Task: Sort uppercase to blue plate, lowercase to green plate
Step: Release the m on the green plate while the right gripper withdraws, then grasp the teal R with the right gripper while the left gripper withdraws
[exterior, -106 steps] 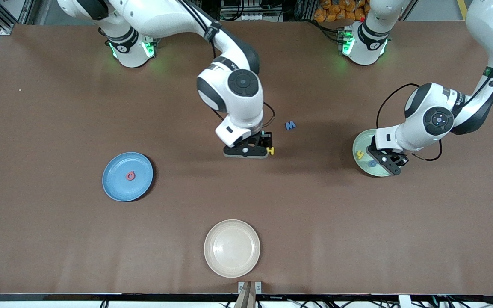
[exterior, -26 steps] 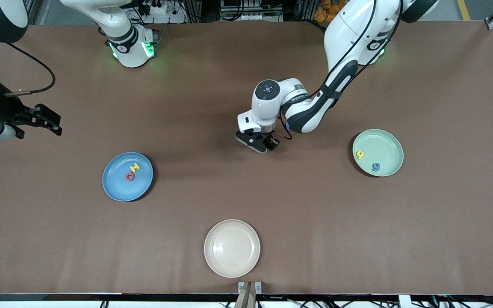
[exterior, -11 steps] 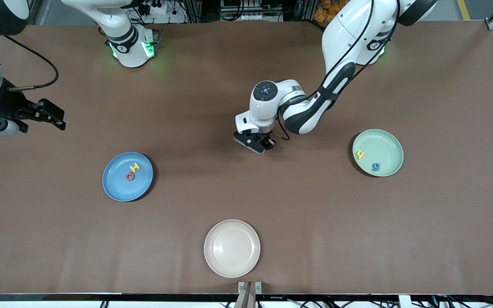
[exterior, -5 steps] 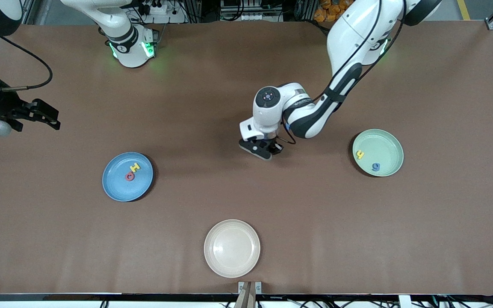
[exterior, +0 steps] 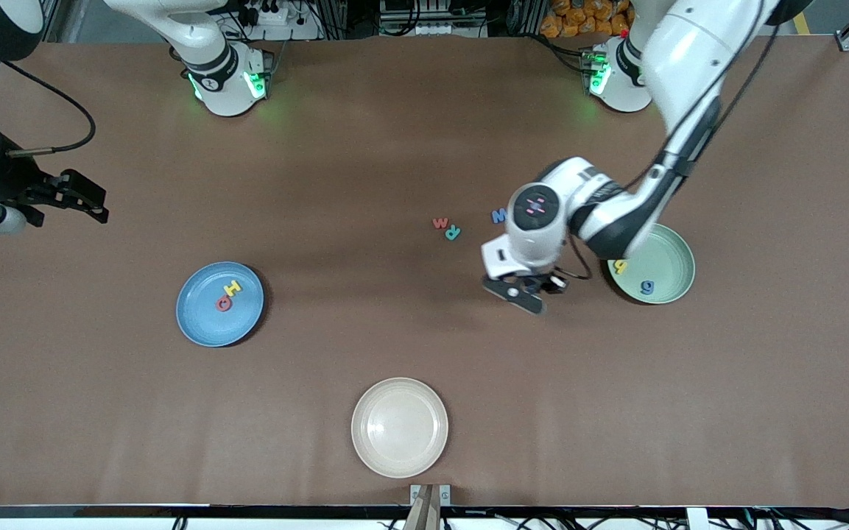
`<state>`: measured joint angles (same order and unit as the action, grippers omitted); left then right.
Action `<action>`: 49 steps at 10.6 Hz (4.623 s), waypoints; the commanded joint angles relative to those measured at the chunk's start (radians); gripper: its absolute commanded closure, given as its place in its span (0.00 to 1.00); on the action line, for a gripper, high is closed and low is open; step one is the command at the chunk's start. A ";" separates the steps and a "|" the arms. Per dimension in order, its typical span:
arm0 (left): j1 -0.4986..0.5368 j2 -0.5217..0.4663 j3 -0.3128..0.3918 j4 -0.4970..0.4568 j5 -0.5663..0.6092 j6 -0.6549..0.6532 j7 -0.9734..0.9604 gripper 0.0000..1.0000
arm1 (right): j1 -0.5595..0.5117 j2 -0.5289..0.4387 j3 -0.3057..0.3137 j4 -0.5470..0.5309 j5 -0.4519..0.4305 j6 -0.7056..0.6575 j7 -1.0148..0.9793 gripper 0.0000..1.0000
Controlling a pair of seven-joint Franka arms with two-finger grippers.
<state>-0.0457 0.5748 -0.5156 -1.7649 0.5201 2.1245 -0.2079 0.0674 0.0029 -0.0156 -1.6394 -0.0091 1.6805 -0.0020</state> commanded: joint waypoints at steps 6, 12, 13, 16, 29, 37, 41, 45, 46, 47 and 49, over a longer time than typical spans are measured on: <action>0.564 -0.092 -0.280 -0.272 0.001 -0.008 0.176 1.00 | 0.048 0.025 0.080 0.004 0.011 0.048 0.235 0.00; 0.642 -0.093 -0.282 -0.321 0.002 -0.005 0.157 0.22 | 0.164 0.072 0.114 0.010 0.004 0.064 0.387 0.00; 0.645 -0.093 -0.288 -0.314 0.001 -0.005 0.159 0.16 | 0.204 0.090 0.112 0.012 -0.003 0.065 0.427 0.00; 0.664 -0.105 -0.319 -0.257 0.001 -0.005 0.176 0.00 | 0.297 0.159 0.114 0.058 -0.012 0.070 0.586 0.00; 0.661 -0.135 -0.351 -0.059 -0.092 -0.101 0.064 0.00 | 0.707 0.644 0.125 0.225 -0.086 0.444 0.244 0.00; 0.656 -0.102 -0.362 -0.102 -0.170 -0.054 0.033 0.00 | 0.762 0.785 0.126 0.214 -0.025 0.570 0.051 0.12; 0.655 -0.092 -0.362 -0.102 -0.169 -0.048 0.030 0.00 | 0.764 0.815 0.126 0.211 -0.025 0.591 0.048 0.17; 0.652 -0.099 -0.362 -0.091 -0.170 -0.049 0.030 0.00 | 0.784 0.839 0.126 0.211 -0.026 0.596 0.048 0.19; 0.646 -0.102 -0.362 -0.093 -0.169 -0.049 0.030 0.00 | 0.789 0.847 0.126 0.211 -0.026 0.603 0.048 0.19; 0.646 -0.101 -0.362 -0.093 -0.169 -0.049 0.031 0.00 | 0.789 0.850 0.126 0.205 -0.029 0.605 0.048 0.20; 0.646 -0.101 -0.363 -0.093 -0.172 -0.048 0.028 0.00 | 0.792 0.855 0.126 0.202 -0.034 0.620 0.047 0.22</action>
<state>0.5994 0.4857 -0.8738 -1.8580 0.3693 2.0760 -0.1620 0.8518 0.8464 0.1150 -1.4506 -0.0531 2.2897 0.0632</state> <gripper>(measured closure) 0.000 0.203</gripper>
